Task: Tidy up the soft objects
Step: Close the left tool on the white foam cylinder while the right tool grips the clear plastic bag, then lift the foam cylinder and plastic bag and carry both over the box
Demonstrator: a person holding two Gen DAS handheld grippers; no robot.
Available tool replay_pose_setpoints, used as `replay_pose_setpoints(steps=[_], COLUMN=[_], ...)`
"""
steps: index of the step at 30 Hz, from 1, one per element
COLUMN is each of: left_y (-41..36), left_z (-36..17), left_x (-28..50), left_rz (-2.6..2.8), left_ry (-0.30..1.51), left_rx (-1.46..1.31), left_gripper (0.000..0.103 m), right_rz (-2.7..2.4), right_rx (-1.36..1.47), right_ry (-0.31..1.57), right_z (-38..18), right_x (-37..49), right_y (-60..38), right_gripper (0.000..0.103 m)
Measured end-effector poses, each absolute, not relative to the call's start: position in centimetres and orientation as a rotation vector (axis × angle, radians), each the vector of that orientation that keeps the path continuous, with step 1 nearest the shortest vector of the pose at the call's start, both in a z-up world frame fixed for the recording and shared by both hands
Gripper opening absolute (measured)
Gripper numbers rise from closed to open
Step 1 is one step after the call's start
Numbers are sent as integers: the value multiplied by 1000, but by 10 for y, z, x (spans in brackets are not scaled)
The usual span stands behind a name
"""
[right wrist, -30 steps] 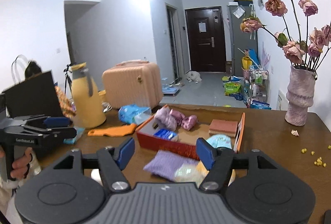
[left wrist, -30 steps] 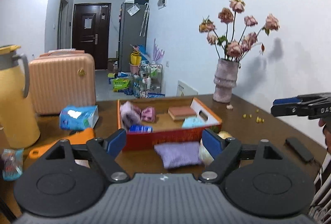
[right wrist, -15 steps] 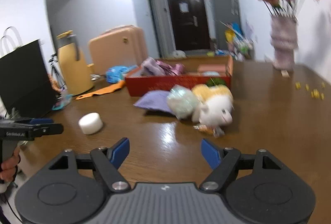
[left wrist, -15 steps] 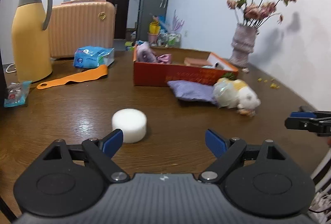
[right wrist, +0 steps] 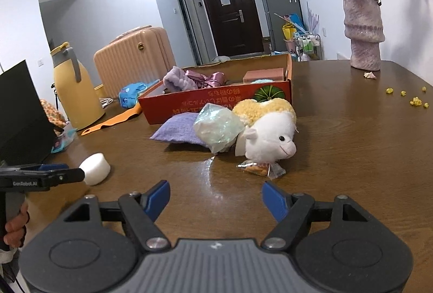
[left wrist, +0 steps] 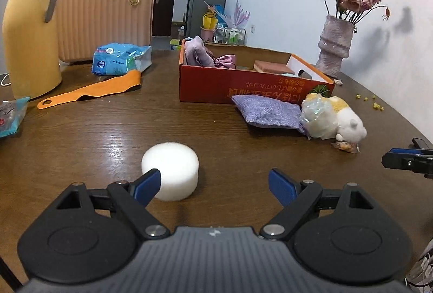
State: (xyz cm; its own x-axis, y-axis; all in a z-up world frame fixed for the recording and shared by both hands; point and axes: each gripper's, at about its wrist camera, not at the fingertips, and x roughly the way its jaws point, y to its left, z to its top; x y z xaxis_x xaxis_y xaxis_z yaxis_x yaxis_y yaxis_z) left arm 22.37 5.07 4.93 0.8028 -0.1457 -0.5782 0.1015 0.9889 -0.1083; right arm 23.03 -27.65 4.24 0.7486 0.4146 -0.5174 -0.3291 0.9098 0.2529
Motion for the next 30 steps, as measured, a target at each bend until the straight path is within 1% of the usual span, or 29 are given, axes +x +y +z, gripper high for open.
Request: replay_pose_setpoints(steps=[12, 15, 19, 20, 21, 22, 23, 24, 26, 27, 28, 30], left_y=[67, 76, 82, 83, 85, 86, 87, 89, 93, 95, 96, 96], left_z=[30, 26, 20, 19, 18, 18, 17, 17, 17, 17, 18, 20], left_x=[264, 273, 283, 285, 286, 287, 289, 290, 294, 295, 296, 296], left_rz=[-16, -12, 9, 12, 16, 25, 32, 38, 49, 50, 49, 42], left_ry=[655, 681, 700, 704, 705, 703, 704, 703, 695, 696, 694, 695], left_rx=[-63, -97, -112, -119, -124, -127, -130, -134, -148, -155, -160, -172], left_gripper=[88, 88, 86, 85, 80, 69, 63, 56, 41, 30, 29, 29], right_rz=[413, 416, 386, 384, 385, 389, 393, 395, 396, 397, 394, 391], right_rx=[61, 31, -15, -13, -8, -4, 1, 6, 18, 23, 30, 50], right_ry=[530, 515, 516, 521, 530, 539, 547, 549, 548, 548, 543, 532], right_z=[48, 45, 39, 38, 36, 34, 32, 30, 28, 28, 28, 30], right_x=[285, 302, 327, 332, 337, 340, 343, 345, 346, 346, 345, 342], right_y=[-241, -229, -215, -214, -213, -213, -213, -214, -215, -216, -217, -221], right_gripper=[74, 73, 73, 70, 66, 59, 53, 51, 43, 40, 36, 34])
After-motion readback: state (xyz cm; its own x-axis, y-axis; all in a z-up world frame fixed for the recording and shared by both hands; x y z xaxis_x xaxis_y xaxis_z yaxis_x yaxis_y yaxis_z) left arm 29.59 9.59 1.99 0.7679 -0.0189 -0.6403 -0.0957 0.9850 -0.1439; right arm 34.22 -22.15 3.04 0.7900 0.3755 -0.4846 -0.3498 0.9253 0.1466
